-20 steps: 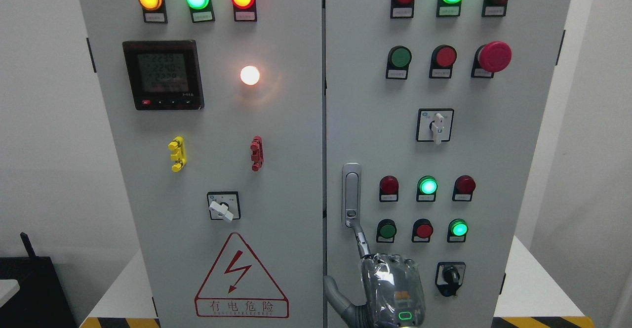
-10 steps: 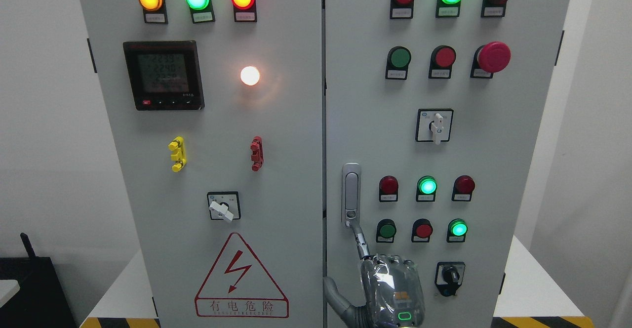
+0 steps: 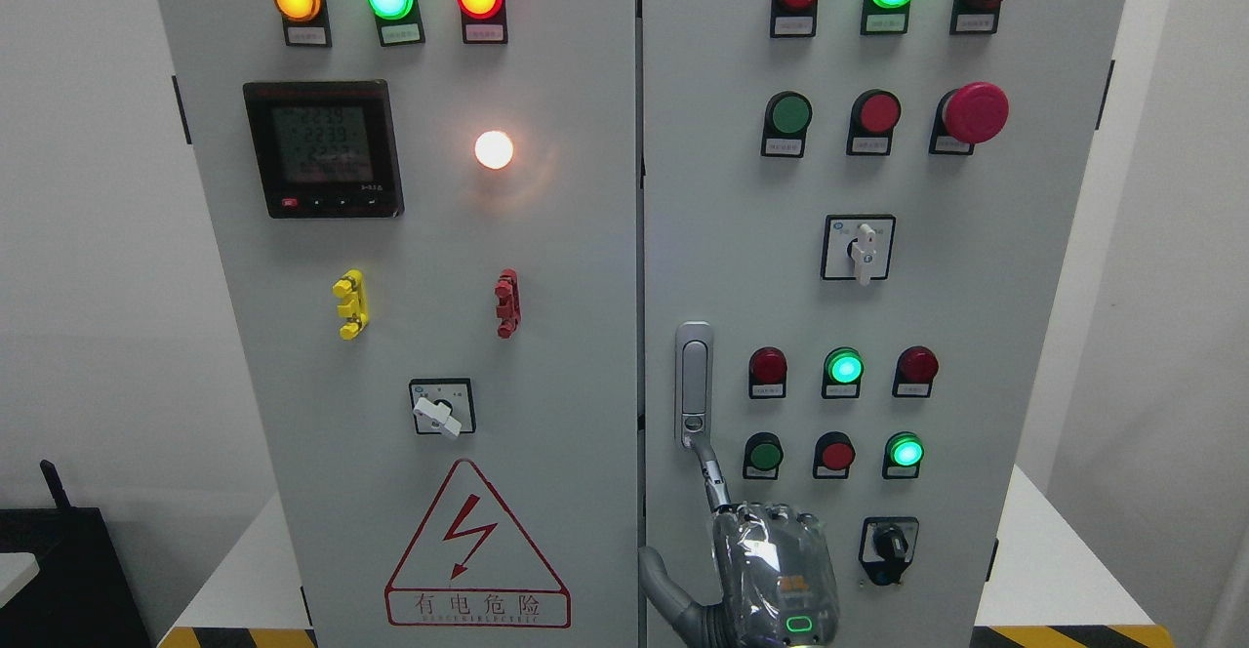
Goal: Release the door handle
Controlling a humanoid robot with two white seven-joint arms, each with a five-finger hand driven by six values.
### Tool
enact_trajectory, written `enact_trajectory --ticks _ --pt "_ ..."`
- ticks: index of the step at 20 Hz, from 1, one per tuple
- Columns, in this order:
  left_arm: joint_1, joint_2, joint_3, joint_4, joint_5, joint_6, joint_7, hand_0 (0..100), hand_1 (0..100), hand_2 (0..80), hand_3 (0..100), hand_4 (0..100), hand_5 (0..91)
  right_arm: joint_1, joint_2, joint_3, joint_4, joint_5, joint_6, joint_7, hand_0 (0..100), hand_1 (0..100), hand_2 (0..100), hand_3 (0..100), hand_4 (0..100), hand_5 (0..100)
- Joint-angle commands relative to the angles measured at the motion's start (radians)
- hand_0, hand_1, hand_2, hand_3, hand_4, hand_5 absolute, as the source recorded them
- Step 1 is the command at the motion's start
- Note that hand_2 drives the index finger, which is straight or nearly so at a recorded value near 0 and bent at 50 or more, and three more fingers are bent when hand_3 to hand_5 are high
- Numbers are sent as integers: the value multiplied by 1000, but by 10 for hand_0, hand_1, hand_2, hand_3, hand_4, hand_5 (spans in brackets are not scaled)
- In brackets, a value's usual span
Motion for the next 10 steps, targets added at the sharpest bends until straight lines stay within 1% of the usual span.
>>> enact_trajectory --ticks 1,10 --pt "-1 0 11 17 0 -1 1 120 389 0 0 0 0 1 0 3 1 0 -1 11 270 185 0 1000 1000 1000" --pt "-1 0 11 17 0 1 1 120 389 0 0 0 0 0 0 0 1 -1 -2 9 270 185 0 1000 1000 1000"
